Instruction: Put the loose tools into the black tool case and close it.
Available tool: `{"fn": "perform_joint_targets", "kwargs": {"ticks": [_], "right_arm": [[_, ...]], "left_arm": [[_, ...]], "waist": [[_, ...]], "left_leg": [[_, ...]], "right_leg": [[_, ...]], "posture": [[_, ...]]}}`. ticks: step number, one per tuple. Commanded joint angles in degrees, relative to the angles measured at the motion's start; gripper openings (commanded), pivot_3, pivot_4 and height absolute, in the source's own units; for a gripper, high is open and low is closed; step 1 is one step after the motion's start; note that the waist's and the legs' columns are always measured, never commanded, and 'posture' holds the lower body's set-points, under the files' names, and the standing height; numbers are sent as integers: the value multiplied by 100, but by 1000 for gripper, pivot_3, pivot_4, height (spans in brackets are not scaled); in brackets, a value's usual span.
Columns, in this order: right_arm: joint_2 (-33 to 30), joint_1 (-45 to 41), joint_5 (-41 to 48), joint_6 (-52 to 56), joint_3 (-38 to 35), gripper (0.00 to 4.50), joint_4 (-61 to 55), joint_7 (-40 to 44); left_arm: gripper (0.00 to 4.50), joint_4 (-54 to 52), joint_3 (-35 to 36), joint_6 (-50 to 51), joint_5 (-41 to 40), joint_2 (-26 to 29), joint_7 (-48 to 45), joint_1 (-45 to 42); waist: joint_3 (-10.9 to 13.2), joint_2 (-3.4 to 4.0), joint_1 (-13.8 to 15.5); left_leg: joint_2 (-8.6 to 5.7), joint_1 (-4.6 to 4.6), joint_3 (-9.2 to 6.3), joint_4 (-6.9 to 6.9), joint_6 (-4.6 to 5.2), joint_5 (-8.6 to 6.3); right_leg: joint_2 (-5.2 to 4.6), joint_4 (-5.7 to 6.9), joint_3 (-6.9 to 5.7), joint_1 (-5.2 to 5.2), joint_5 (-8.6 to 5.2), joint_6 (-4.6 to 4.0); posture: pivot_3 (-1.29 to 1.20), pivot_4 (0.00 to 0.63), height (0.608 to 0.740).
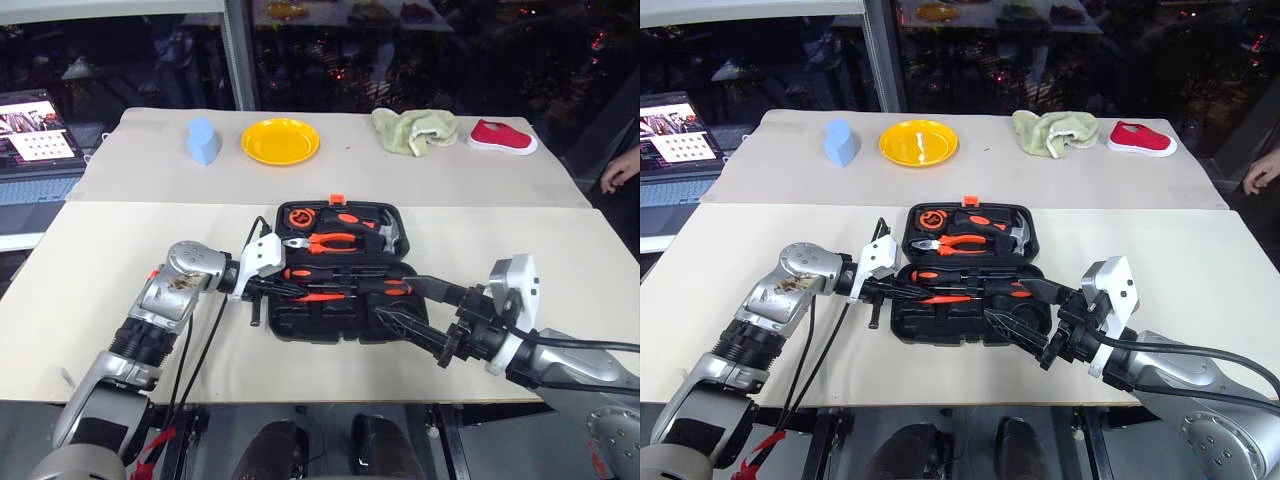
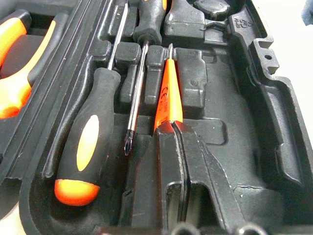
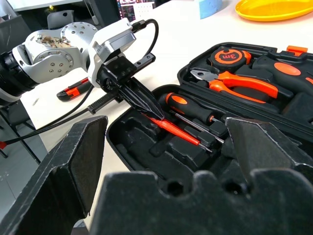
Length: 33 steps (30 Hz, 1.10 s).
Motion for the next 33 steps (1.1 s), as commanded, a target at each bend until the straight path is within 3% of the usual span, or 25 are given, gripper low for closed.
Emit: {"fn": "perform_joint_targets", "kwargs": {"ticks": [1, 8, 15, 16, 23, 28, 33], "right_arm": [[-7, -39, 11, -137, -101, 4500, -191, 54], [0, -14, -37, -139, -80, 4500, -191, 89], [-2, 19, -105, -139, -35, 4500, -193, 157], [2, -3, -113, -135, -26, 4500, -181, 165], [14, -15, -131, -127, -16, 4500, -180, 179], [5, 26, -136, -119, -35, 4500, -190, 172], [35, 31, -163, -124, -3, 4500, -204, 151]], "left_arm": [[23, 377, -358, 86, 473, 22, 99, 220], [23, 369, -194, 91, 310, -62, 102, 154], [23, 344, 584, 1090, -618, -356, 46, -325], [23, 405, 614, 1068, -607, -411, 120, -389], [23, 779, 498, 699, -316, -648, 474, -507], [23, 448, 634, 1084, -675, -613, 145, -487], [23, 560, 521, 935, -449, -609, 262, -513]], "waist": [[-4, 2, 3], [-5, 4, -2], [1, -5, 15], [2, -8, 30], [7, -15, 61], [8, -18, 54], [8, -18, 50]], "left_leg": [[-1, -1, 0, 0, 0, 0], [1, 0, -1, 0, -7, 3], [0, -33, -1, 2, -7, 7], [0, -46, -1, 4, -6, 7], [-3, -94, -3, 9, -38, 25], [-6, -136, -1, 8, -41, 27], [-8, -140, -1, 8, -40, 27]], "right_leg": [[-1, 2, 0, 0, 0, 0], [-3, -1, 3, 3, -8, 11], [-2, 2, 0, -10, -21, 33], [-1, 2, -2, -19, -1, 2], [-1, 0, -7, -60, 5, 0], [0, 5, -7, -112, 6, -2], [1, 1, -8, -114, 6, -2]], "posture": [[0, 150, 740], [0, 150, 740], [0, 150, 740], [0, 150, 740], [0, 150, 740], [0, 150, 740], [0, 150, 740]]}}
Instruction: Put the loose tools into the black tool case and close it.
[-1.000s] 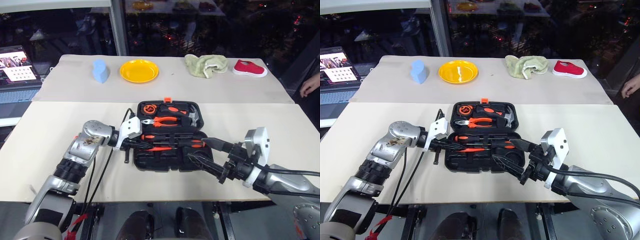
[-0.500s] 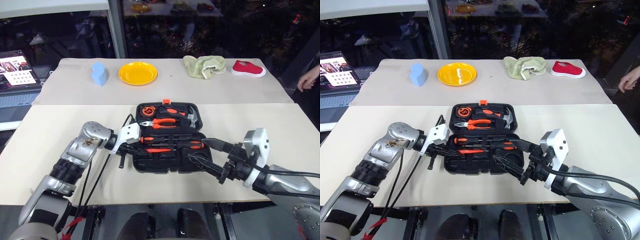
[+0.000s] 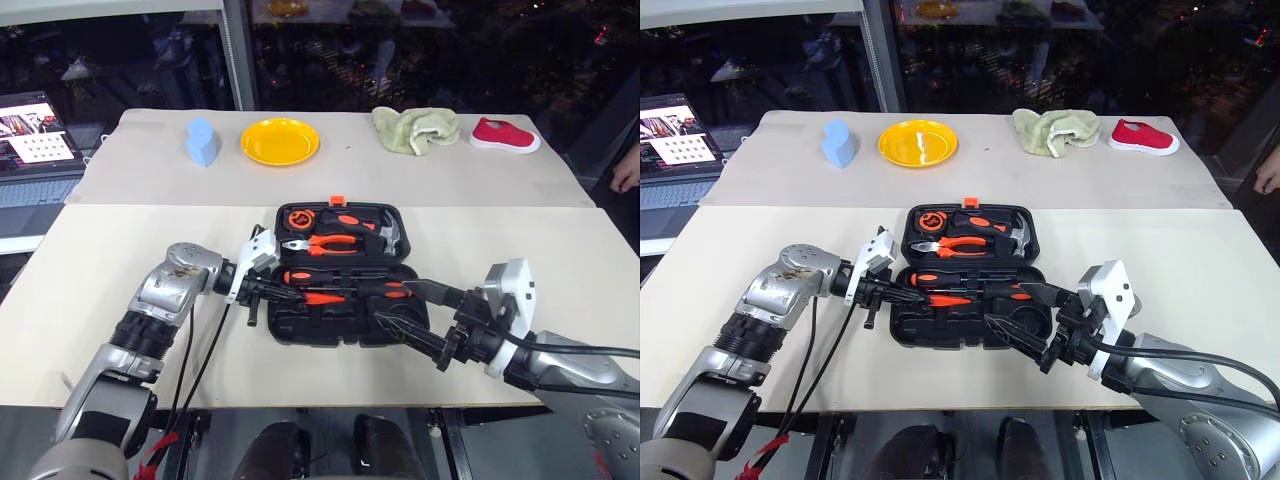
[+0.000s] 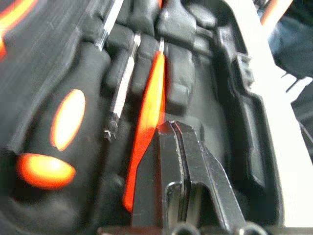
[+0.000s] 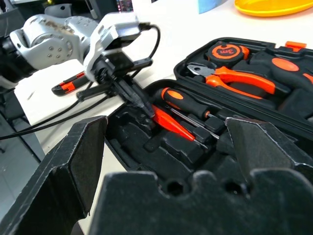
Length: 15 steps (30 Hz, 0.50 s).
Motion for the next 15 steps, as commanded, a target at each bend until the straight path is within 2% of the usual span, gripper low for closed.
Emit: {"fn": "perform_joint_targets", "kwargs": {"ticks": [1, 9, 15], "right_arm": [[40, -13, 4, -124, -57, 4500, -197, 6], [62, -19, -17, -117, -78, 4500, -192, 4], [68, -20, -60, -122, -45, 4500, -185, 12]], "left_arm": [[23, -43, -77, -177, 150, 51, -20, -46], [23, -5, -197, -715, 414, 153, -169, 77], [23, 165, 12, -500, 212, 31, -209, -227]], "waist": [[0, 0, 2], [0, 0, -19], [0, 0, -26]], "left_leg": [[-1, 0, 0, 0, 0, 0], [0, 2, 1, 0, -1, 1], [-1, 2, 0, 1, 0, 0]], "right_leg": [[-1, 0, 0, 0, 0, 0], [-1, 3, 4, 1, 0, -1], [0, 3, 2, 1, 1, -1]], "posture": [[0, 150, 740], [0, 150, 740], [0, 150, 740]]}}
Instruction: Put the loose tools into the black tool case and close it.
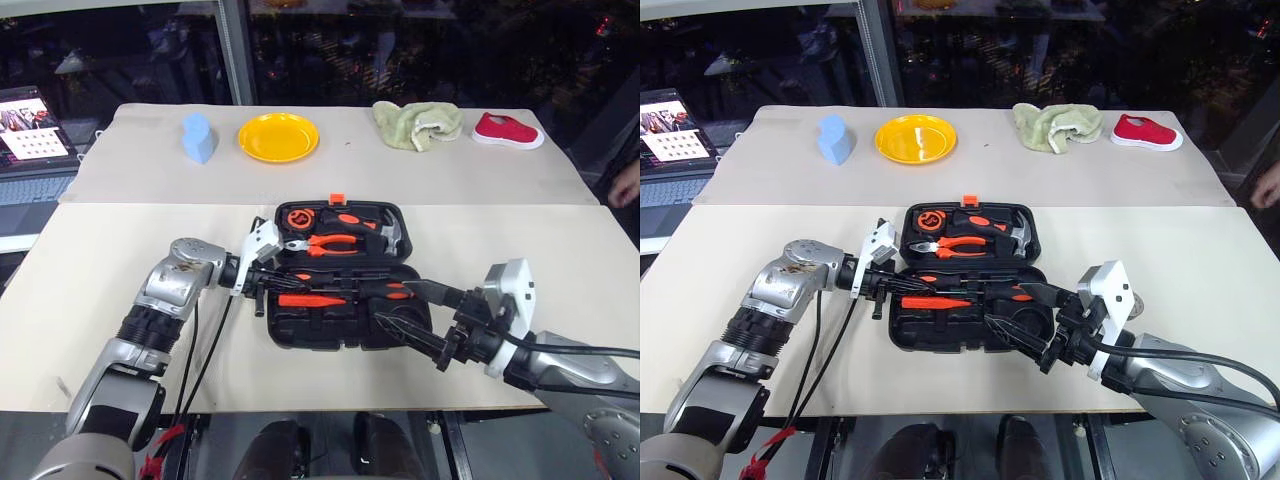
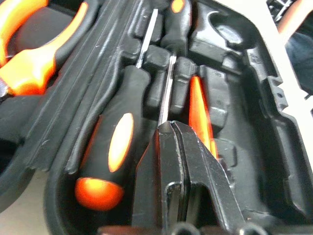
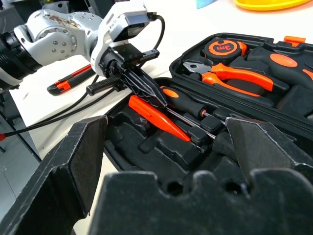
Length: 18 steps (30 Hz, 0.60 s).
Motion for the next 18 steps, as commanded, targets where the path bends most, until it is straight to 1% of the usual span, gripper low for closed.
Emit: {"fn": "perform_joint_targets", "kwargs": {"ticks": [1, 5, 9, 12, 14, 15, 17, 18], "right_arm": [[31, -35, -10, -121, -43, 4500, -174, 17], [33, -80, -14, -122, -36, 4500, -145, 21], [32, -58, -26, -126, -41, 4500, -154, 26], [31, -61, -28, -125, -44, 4500, -152, 28], [28, -71, -23, -124, -54, 4500, -146, 31], [27, -75, -26, -125, -55, 4500, -140, 34], [27, -73, -32, -128, -57, 4500, -138, 38], [30, -67, -34, -131, -57, 4500, -144, 35]], "left_arm": [[23, 9, 109, 150, -184, -7, -224, -243], [23, -41, 153, 353, -291, 74, -427, -371], [23, 73, 166, 342, -287, 149, -560, -540], [728, 131, 166, 445, -331, 225, -763, -662], [1537, 123, 105, 380, -273, 285, -882, -697], [1813, 119, 67, 308, -213, 304, -904, -703], [2517, 111, -35, 177, -61, 326, -896, -699], [3010, 106, -86, 120, 2, 331, -906, -694]], "waist": [[0, 0, -1], [0, 0, -1], [0, 0, -9], [0, 0, -13], [0, 0, -17], [0, 0, -20], [0, 0, -21], [0, 0, -19]], "left_leg": [[0, 0, 0, 1, 0, 0], [-1, 0, 1, 4, 0, 1], [-1, 0, 2, 9, 0, 1], [-1, 0, 3, 10, -1, 2], [-1, 0, 4, 10, -1, 2], [-1, 0, 5, 10, -1, 2], [-1, 0, 5, 10, -1, 2], [-1, 0, 5, 11, -1, 2]], "right_leg": [[1, 0, -1, 0, 0, 0], [4, 2, -2, 1, 0, 0], [8, 4, -2, 3, 2, 3], [13, 5, -3, 3, 3, 3], [17, 5, -4, 3, 4, 3], [21, 6, -5, 3, 4, 3], [22, 5, -4, 3, 4, 3], [22, 5, -4, 3, 4, 3]], "posture": [[0, 150, 740], [0, 150, 740], [0, 150, 740], [0, 150, 740], [0, 150, 740], [0, 150, 740], [0, 150, 740], [0, 150, 740]]}}
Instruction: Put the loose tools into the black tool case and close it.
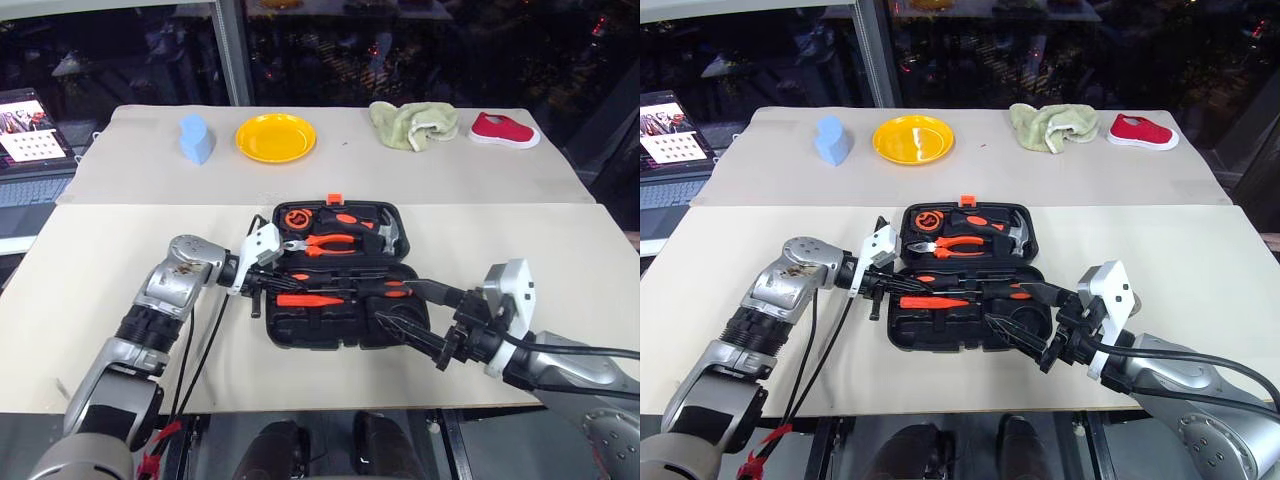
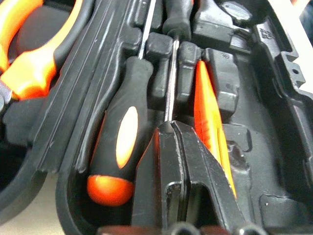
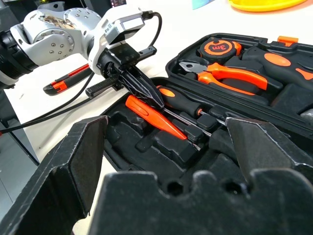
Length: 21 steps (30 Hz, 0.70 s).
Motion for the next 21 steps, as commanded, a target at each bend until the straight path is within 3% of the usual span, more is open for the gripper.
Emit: {"fn": "perform_joint_targets", "kwargs": {"ticks": [1, 7, 10, 17, 21], "right_arm": [[32, -37, -9, -134, -71, 4500, -159, 24], [82, -3, -43, -140, -43, 4500, -211, -18], [111, 11, -63, -134, -37, 4500, -232, -37], [165, 110, -72, -132, -66, 4500, -289, -60], [165, 109, -52, -135, -85, 4500, -278, -47]], "left_arm": [[3204, -80, -176, -275, 230, 67, -69, -149], [3204, 74, -405, -586, 510, 18, -143, -160], [2473, 156, -460, -735, 592, -14, -168, -161], [73, 217, -445, -997, 645, -27, -264, -133], [76, 183, -379, -1118, 613, -23, -274, -86]], "waist": [[0, 0, 6], [0, 0, 3], [0, 0, 7], [0, 0, -1], [0, 0, -2]], "left_leg": [[0, 0, 0, 0, 0, 0], [0, 0, 1, 1, 0, 0], [0, 0, 1, 2, 0, 0], [0, 0, 1, 6, 1, 0], [0, 0, 2, 8, 1, 0]], "right_leg": [[0, 0, 0, 1, 0, 0], [-4, 0, 3, 1, 2, 1], [-7, 1, 3, 2, 2, 0], [-6, 2, 3, 2, 5, 2], [-6, 3, 3, 2, 6, 3]], "posture": [[0, 150, 740], [0, 150, 740], [0, 150, 740], [0, 150, 740], [0, 150, 740]]}}
